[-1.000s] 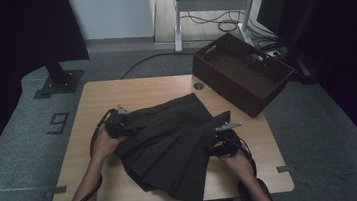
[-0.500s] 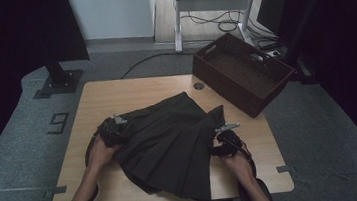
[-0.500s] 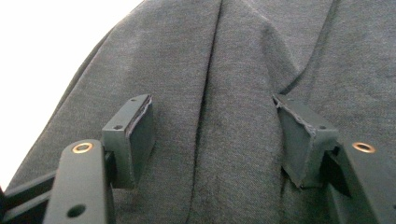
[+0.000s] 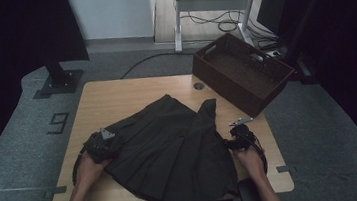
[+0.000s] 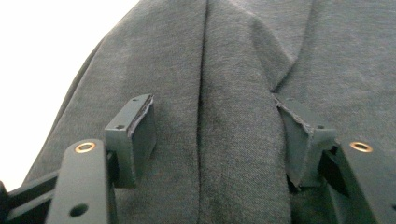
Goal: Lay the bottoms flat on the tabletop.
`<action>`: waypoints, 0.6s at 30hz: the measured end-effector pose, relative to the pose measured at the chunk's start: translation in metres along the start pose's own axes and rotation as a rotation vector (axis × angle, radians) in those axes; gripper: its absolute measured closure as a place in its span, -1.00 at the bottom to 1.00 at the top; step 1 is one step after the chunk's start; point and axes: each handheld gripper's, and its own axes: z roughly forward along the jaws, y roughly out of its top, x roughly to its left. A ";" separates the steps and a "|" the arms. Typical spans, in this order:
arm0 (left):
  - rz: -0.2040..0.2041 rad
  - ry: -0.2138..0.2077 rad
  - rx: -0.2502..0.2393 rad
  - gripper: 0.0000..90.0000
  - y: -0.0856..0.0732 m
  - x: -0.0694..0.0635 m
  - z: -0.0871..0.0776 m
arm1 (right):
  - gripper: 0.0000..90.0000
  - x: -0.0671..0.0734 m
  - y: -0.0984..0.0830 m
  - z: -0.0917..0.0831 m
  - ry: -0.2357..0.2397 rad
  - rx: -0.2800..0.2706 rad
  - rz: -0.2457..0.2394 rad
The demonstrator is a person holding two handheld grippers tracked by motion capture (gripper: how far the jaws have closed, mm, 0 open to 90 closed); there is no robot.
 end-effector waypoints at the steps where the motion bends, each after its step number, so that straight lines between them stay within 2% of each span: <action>1: 0.000 -0.008 0.004 -0.24 -0.002 0.000 -0.002 | -0.06 -0.001 0.000 -0.001 0.001 0.006 0.005; 3: 0.010 -0.019 0.007 -0.23 -0.003 0.000 -0.008 | -0.02 -0.002 -0.001 -0.003 0.001 0.018 0.003; 5: 0.017 -0.016 -0.015 -0.24 0.001 0.003 -0.015 | 0.01 -0.002 -0.001 -0.005 0.000 0.036 -0.019; 8: 0.012 -0.007 -0.055 -0.25 0.017 0.009 -0.021 | 0.04 0.000 0.001 -0.011 -0.020 0.039 -0.055; 10: 0.011 -0.010 -0.078 -0.25 0.031 0.013 -0.021 | 0.04 0.002 0.004 -0.016 0.002 0.010 -0.038; 13: 0.023 0.000 -0.081 -0.22 0.052 0.017 -0.010 | -0.05 0.008 0.013 -0.024 0.032 -0.034 -0.044; 15: 0.015 0.005 -0.059 -0.20 0.063 0.020 0.001 | -0.18 0.015 0.019 -0.026 0.058 -0.058 -0.049; 18: 0.018 0.008 -0.018 -0.20 0.071 0.023 0.020 | -0.32 0.025 0.023 -0.022 0.088 -0.061 -0.059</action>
